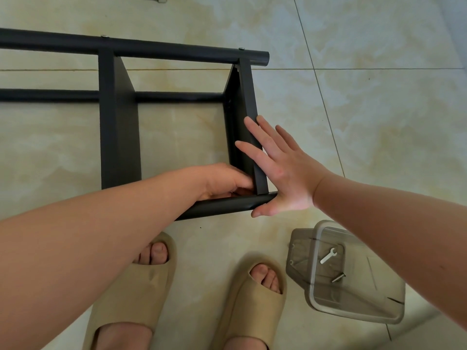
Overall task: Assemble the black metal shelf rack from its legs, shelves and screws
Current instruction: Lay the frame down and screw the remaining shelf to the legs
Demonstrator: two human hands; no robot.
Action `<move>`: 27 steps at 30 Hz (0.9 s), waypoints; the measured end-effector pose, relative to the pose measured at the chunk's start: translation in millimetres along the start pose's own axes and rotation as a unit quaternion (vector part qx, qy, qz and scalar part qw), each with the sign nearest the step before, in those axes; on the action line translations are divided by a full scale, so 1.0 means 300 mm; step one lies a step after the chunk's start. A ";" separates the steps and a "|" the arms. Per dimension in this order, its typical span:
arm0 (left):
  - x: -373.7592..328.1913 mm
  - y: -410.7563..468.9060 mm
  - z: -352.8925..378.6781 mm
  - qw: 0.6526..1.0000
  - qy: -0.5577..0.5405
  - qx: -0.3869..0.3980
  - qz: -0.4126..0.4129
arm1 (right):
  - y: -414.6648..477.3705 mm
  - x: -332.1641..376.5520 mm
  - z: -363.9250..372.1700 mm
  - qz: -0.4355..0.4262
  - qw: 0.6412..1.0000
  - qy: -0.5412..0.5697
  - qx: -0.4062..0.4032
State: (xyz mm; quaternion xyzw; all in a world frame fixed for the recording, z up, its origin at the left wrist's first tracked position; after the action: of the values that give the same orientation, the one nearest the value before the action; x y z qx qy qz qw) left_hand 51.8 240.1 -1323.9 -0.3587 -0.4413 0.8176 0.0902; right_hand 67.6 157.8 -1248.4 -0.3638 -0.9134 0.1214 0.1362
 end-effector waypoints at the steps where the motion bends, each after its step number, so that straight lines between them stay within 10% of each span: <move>1: -0.002 0.000 -0.002 1.000 -0.002 -0.008 0.005 | 0.000 0.000 0.000 -0.001 1.000 0.002 -0.001; 27: 0.009 0.022 -0.016 1.000 -0.024 0.010 0.016 | -0.002 -0.004 0.005 0.001 1.000 0.005 0.004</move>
State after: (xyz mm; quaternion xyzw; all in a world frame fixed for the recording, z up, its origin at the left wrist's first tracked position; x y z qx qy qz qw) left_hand 54.1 240.6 -1332.0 -0.3452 -0.4292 0.8317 0.0703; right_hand 67.6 156.3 -1249.8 -0.3646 -0.9119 0.1235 0.1426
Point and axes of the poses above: each hand's wrist, its own y-axis towards the middle knuckle, its own z-axis out of the palm, x = y × z, the point moved 8 cm from there along y, towards the middle knuckle, and after that the axes turned 11 degrees about -z, right-handed, at the moved point
